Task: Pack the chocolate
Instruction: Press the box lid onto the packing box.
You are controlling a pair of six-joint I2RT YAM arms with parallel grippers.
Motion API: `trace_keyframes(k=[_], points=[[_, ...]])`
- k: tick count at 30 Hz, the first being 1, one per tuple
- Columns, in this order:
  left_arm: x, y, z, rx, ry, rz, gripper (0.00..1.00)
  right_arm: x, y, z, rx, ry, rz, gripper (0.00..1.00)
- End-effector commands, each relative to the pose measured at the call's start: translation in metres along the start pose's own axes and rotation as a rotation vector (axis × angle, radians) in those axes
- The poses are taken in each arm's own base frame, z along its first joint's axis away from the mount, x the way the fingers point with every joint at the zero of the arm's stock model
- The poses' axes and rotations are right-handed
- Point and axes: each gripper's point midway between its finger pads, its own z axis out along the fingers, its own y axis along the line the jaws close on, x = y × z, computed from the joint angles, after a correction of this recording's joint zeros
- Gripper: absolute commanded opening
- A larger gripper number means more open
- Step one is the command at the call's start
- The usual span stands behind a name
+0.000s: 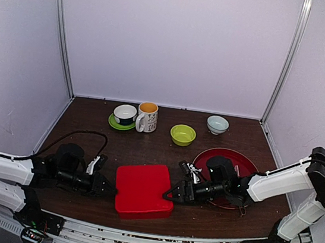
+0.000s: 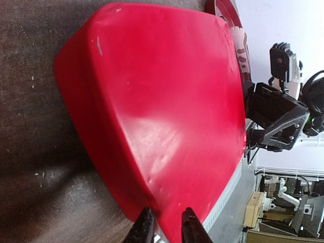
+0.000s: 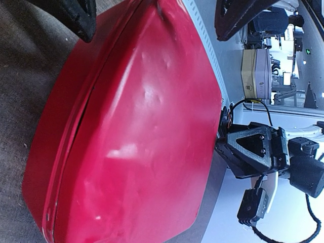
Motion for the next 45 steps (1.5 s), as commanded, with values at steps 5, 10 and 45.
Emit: trace_keyframes(k=[5, 10, 45], points=[[-0.011, -0.02, 0.004, 0.069, -0.015, 0.02, 0.22, 0.002, 0.002, 0.003, -0.011, 0.019, -0.011, 0.81], [-0.01, -0.016, 0.009, 0.061, -0.005, 0.017, 0.2, 0.006, 0.002, 0.006, -0.018, 0.036, -0.008, 0.79], [-0.013, -0.008, 0.023, 0.03, 0.009, 0.007, 0.14, 0.038, -0.001, 0.012, -0.181, 0.082, 0.084, 0.37]])
